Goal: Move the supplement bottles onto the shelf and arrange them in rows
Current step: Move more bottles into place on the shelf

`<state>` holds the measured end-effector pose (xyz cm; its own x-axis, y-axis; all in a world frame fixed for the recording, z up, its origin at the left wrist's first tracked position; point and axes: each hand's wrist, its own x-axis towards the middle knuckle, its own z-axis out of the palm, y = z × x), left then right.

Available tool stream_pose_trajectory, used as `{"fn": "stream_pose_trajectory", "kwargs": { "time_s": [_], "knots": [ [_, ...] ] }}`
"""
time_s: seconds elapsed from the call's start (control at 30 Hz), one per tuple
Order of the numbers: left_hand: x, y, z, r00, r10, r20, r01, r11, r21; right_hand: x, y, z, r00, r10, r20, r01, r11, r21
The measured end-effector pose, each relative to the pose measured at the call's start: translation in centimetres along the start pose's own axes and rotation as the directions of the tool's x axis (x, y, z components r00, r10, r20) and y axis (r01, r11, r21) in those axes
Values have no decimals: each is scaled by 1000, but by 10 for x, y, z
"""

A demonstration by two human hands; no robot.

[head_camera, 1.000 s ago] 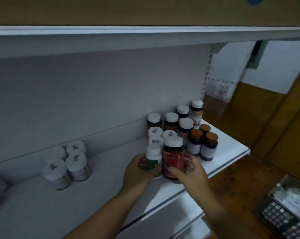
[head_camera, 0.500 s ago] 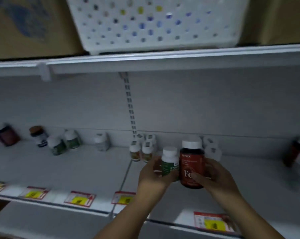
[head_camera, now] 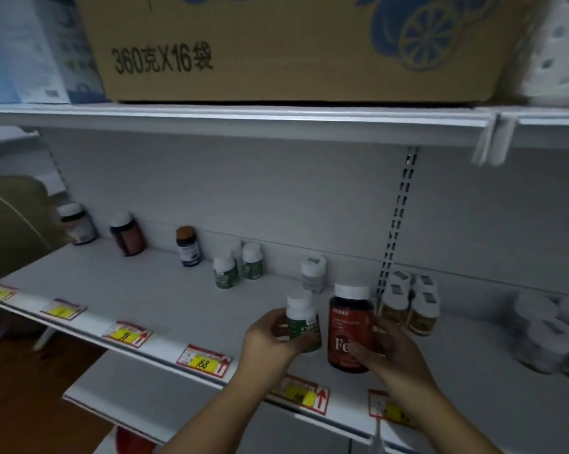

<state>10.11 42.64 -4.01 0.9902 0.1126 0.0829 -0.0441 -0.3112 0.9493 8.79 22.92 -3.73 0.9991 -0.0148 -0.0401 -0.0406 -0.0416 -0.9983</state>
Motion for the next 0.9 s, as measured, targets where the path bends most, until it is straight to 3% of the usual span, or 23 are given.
{"fn": "stream_pose_trajectory", "kwargs": {
  "time_s": [0.33,0.47,0.67,0.77,0.9],
  "knots": [
    [99,-43,-30,958,4,-287,55,979,195,36,11,20,999,39,10,-39,998,46],
    [111,-58,-30,900,15,-435,104,963,248,60,5,32,998,20,67,-22,999,32],
    [126,-56,-36,921,-3,-390,177,895,410,76,-4,61,994,-21,108,21,1000,0],
    [123,-47,-48,933,-23,-359,135,948,288,81,-10,84,994,-41,105,43,999,-25],
    [110,-21,-104,968,41,-246,-56,997,-58,86,-23,144,988,-66,142,69,997,-16]
  ]
}}
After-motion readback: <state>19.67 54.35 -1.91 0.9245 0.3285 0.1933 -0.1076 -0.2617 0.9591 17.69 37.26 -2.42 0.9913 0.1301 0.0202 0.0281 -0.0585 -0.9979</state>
